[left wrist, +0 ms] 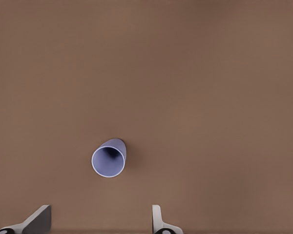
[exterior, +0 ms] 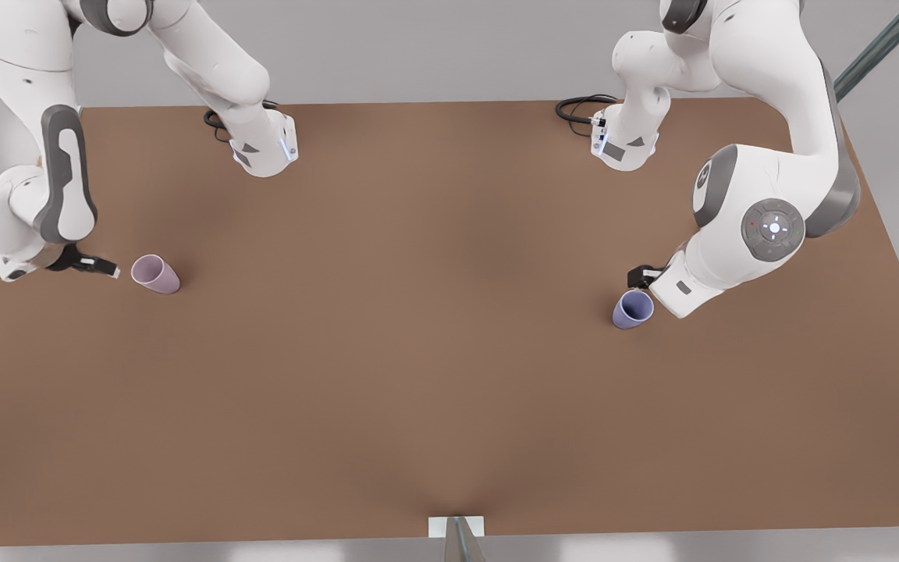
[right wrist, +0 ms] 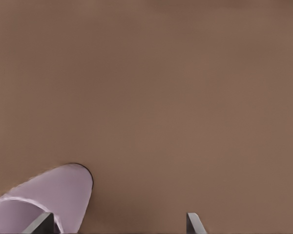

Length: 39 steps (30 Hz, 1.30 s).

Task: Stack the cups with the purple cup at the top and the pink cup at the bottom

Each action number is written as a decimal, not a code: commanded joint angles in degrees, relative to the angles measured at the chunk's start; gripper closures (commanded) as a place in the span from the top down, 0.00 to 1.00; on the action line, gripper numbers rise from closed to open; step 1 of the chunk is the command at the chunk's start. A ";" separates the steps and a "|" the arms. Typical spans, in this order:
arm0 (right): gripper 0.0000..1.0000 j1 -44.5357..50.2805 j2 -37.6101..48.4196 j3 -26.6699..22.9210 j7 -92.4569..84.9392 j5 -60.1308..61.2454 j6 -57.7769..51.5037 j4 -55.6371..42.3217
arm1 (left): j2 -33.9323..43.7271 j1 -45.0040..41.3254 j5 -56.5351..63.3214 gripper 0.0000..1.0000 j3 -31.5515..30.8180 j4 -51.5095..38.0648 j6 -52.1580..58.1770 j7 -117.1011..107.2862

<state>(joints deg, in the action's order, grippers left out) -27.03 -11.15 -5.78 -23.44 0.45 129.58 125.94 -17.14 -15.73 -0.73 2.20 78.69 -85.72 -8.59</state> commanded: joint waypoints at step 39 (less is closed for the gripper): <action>0.21 2.60 -0.80 3.31 2.43 -2.65 -4.86 3.00 | -0.09 0.00 0.11 1.00 0.35 -0.03 0.03 -0.37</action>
<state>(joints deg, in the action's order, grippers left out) -24.76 -12.22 -2.59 -23.37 -1.88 125.90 129.27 -17.31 -15.68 -0.62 2.54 78.69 -85.72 -9.40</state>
